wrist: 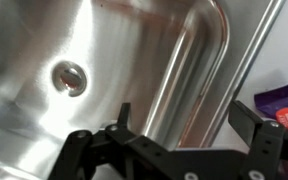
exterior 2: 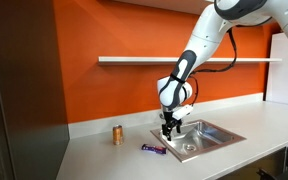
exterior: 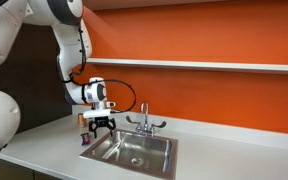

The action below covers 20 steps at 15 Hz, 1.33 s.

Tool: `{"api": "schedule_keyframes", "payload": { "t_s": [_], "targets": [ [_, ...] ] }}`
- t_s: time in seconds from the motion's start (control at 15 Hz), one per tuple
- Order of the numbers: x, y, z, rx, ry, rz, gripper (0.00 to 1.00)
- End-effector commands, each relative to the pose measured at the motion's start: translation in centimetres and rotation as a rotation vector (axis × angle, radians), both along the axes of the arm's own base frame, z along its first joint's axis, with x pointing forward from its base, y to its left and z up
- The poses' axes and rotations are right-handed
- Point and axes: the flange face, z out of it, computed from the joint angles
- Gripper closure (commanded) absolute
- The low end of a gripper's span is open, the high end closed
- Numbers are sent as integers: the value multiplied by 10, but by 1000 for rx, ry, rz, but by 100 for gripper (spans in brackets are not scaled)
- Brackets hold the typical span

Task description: Remove the chocolate bar from the sink

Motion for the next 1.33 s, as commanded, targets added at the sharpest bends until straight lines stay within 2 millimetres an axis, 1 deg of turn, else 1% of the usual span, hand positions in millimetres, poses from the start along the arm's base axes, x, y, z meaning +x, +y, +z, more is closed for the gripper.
{"api": "schedule_keyframes", "payload": {
  "t_s": [0.0,0.27,0.53,0.93,1.27],
  "targets": [
    [-28,-33,1,-17,21,-151,0],
    [-52,-65,-8,-28,49,-288,0],
    [-71,-87,-6,-36,53,-385,0],
    [-94,-109,7,-51,38,-495,0],
    [-105,-122,14,-59,31,-547,0]
  ]
}}
